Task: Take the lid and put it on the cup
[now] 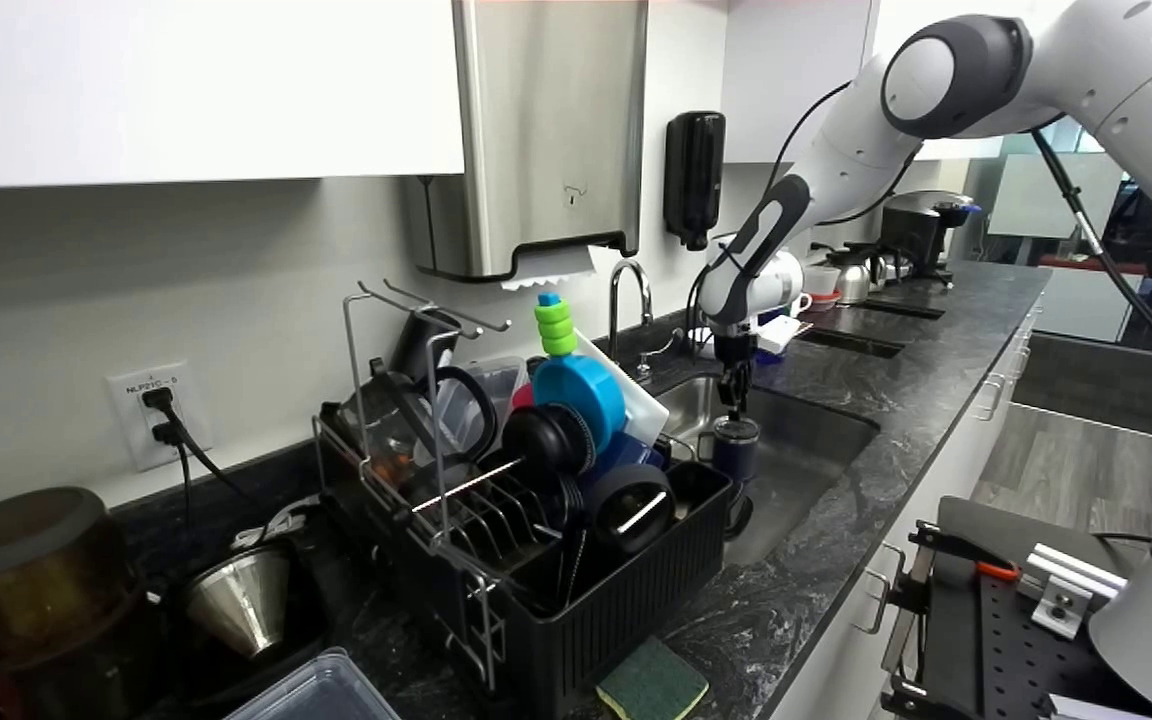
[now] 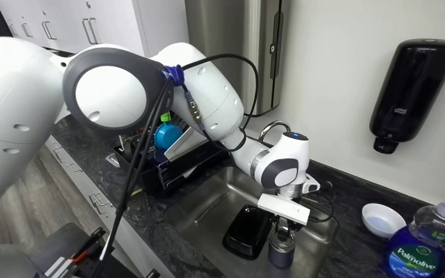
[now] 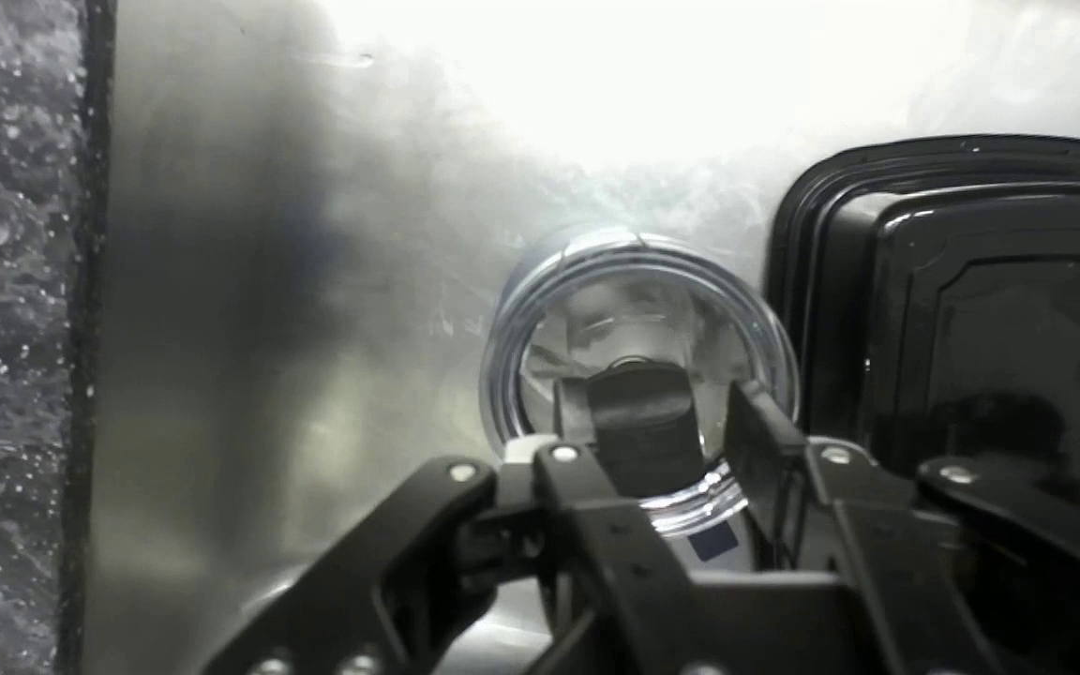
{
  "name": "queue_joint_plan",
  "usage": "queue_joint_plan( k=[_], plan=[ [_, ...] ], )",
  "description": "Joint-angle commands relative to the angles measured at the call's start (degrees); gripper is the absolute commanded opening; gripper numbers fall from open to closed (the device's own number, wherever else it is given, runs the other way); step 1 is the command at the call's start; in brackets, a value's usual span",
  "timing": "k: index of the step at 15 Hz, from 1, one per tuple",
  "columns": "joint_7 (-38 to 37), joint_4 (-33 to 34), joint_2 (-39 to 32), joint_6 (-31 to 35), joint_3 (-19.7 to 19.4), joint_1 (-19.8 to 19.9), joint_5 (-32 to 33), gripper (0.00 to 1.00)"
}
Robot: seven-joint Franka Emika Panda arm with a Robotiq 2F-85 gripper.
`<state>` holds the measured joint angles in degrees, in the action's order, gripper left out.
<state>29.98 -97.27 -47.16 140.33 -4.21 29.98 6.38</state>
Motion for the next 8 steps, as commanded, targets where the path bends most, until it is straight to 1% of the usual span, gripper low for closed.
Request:
queue_joint_plan(
  k=[1,5,8],
  plan=[
    [0.62,0.35,-0.55,0.23,-0.47,-0.88,-0.40,0.73],
    [0.26,-1.40,1.24,1.16,-1.12,-1.51,0.25,0.99],
    [0.43,-2.32,2.78,1.34,-1.46,-1.61,0.49,1.00]
  ],
)
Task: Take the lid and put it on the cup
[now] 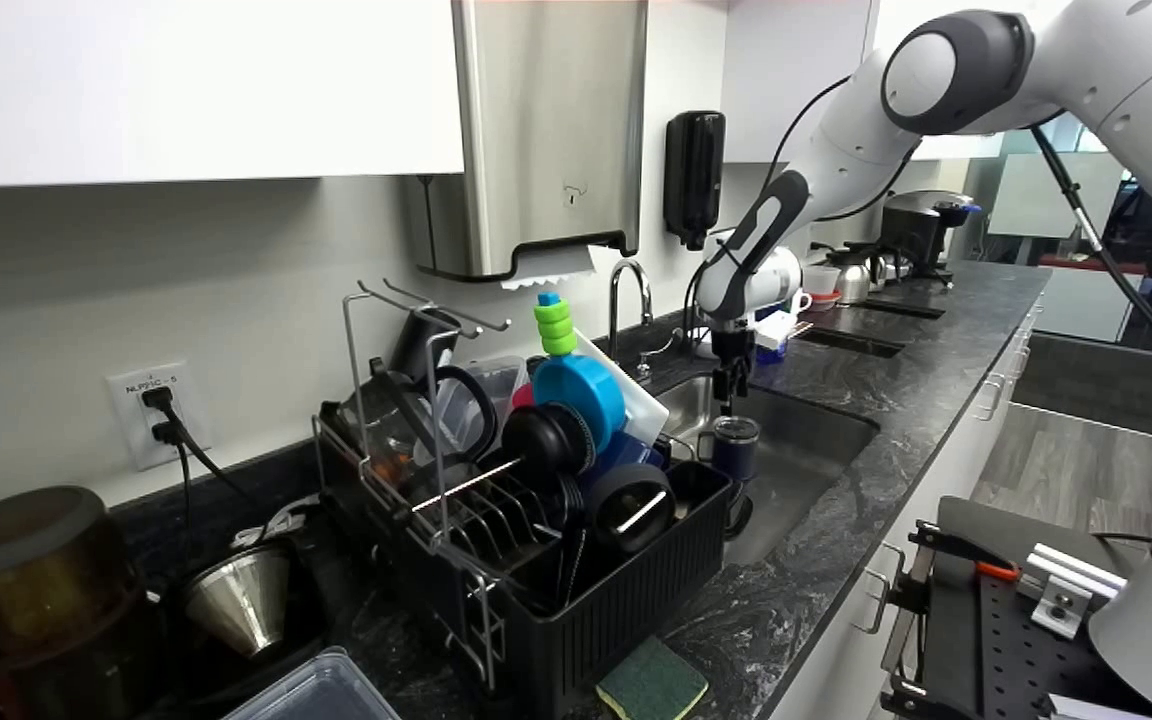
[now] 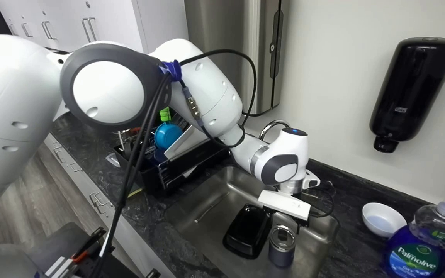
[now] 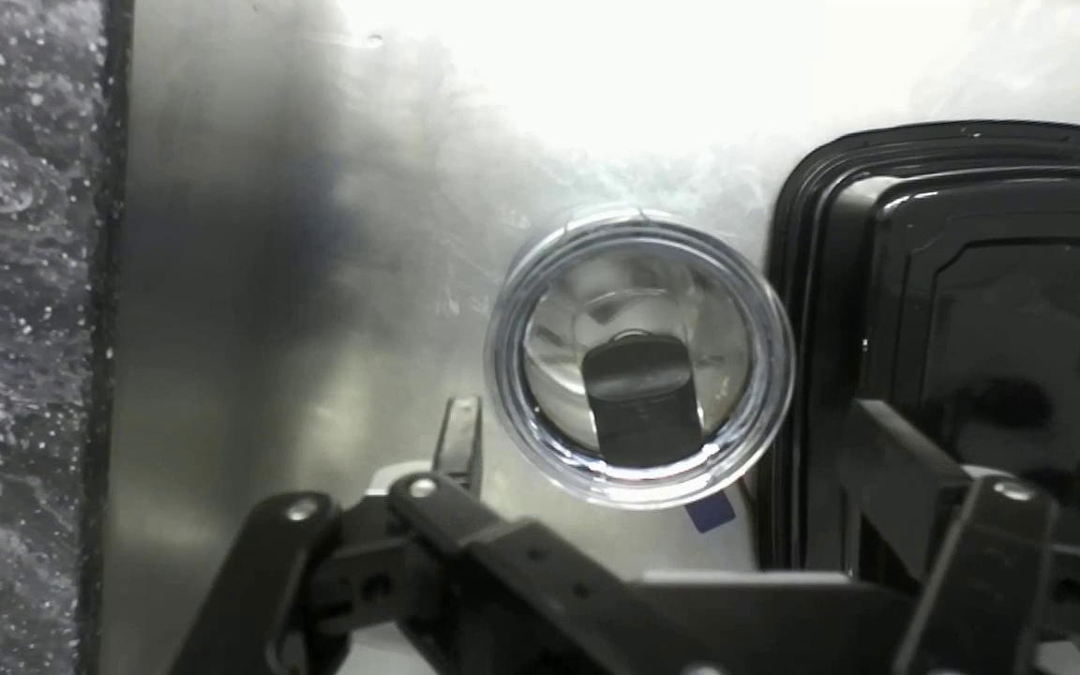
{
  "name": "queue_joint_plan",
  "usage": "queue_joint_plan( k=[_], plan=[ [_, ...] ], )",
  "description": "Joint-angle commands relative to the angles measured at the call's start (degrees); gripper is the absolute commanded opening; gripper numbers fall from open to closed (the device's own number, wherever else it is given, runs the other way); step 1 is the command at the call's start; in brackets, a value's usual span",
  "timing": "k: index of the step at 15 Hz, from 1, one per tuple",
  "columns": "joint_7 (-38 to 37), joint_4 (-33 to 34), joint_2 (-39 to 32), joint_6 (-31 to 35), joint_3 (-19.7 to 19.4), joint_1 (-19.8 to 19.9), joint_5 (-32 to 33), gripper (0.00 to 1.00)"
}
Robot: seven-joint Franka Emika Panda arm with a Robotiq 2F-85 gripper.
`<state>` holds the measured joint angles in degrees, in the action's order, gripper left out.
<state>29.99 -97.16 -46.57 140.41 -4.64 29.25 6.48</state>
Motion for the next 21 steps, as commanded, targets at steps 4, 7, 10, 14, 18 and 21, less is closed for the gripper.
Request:
queue_joint_plan(
  k=[4,7,10,14,18,21],
  plan=[
    [0.80,-4.35,5.10,1.12,-1.30,-0.79,0.22,1.00],
    [1.51,-6.64,7.70,0.44,-1.21,-0.83,0.13,1.00],
    [1.05,-9.46,10.38,0.42,-1.56,-1.56,0.31,1.00],
    [0.27,-13.18,14.15,-0.75,-1.91,-2.91,0.37,1.00],
    [-0.51,-16.75,17.77,-1.55,-1.85,-4.14,-0.22,1.00],
    [-0.13,-19.44,20.62,-2.14,-1.87,-4.79,-0.36,1.00]
  ],
)
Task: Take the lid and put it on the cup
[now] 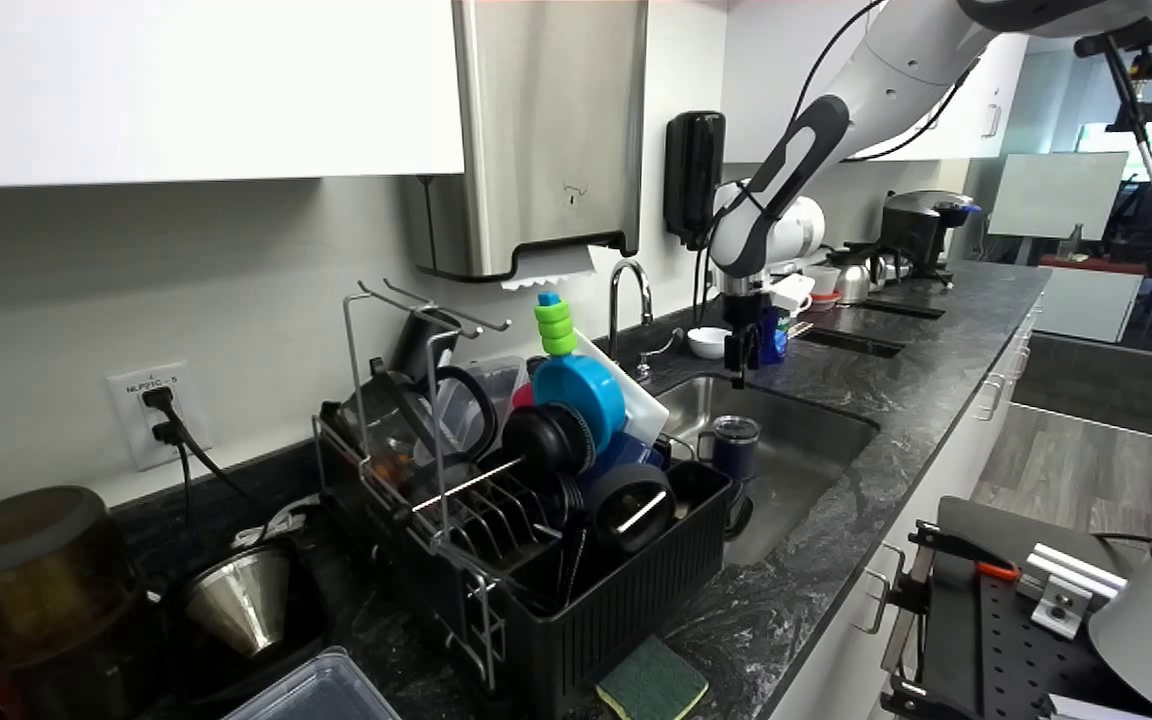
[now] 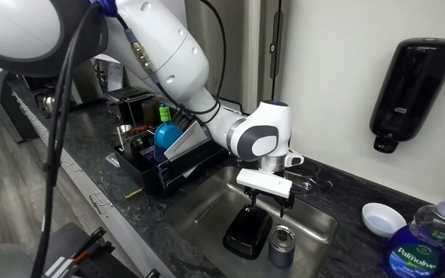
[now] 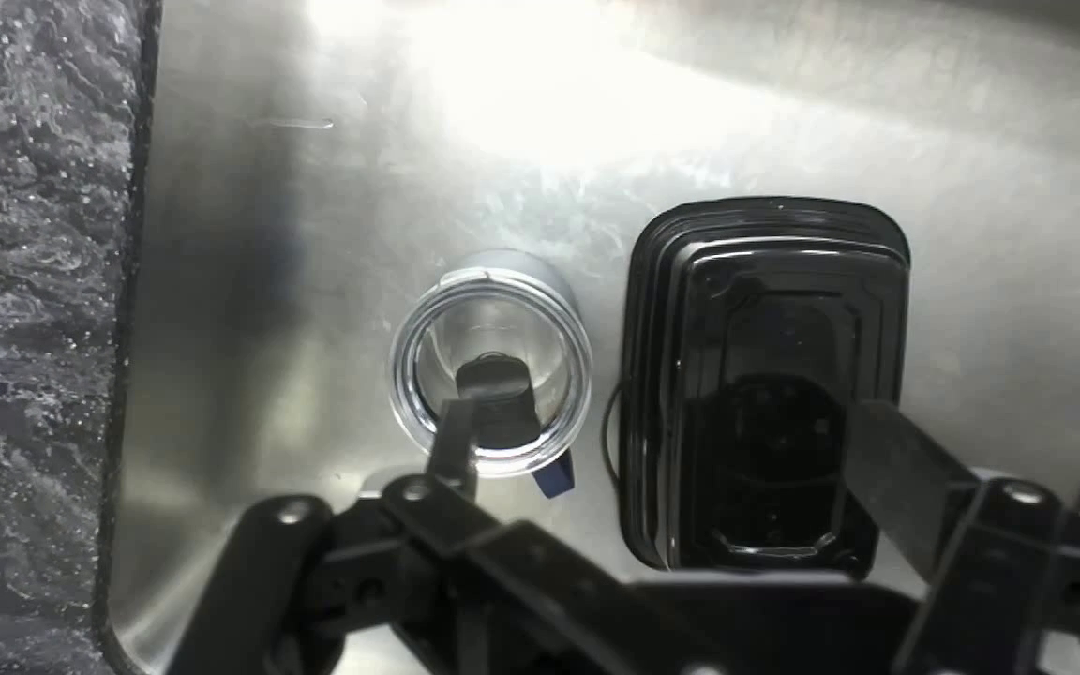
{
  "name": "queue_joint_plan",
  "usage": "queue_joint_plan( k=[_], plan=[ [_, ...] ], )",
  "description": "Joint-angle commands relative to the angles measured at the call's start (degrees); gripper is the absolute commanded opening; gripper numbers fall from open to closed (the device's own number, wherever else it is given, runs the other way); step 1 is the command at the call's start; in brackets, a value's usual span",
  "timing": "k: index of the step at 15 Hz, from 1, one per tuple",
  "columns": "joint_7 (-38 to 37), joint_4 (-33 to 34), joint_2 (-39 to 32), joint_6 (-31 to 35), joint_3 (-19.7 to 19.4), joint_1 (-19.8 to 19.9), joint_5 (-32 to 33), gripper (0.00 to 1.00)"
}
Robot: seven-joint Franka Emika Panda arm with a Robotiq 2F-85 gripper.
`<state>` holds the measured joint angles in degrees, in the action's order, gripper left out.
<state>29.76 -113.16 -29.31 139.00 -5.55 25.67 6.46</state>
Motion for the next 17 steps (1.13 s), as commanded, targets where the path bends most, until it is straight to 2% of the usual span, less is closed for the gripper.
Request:
queue_joint_plan(
  k=[1,13,14,17],
  plan=[
    [0.32,-4.50,4.41,-0.76,-0.95,-1.34,-0.44,1.00],
    [0.19,-15.04,13.76,2.01,-2.57,-3.52,-0.83,1.00],
    [0.38,-12.57,11.94,0.08,-2.71,-3.63,-0.65,1.00],
    [0.37,-13.60,12.72,0.52,-2.89,-3.85,-0.62,1.00]
  ],
)
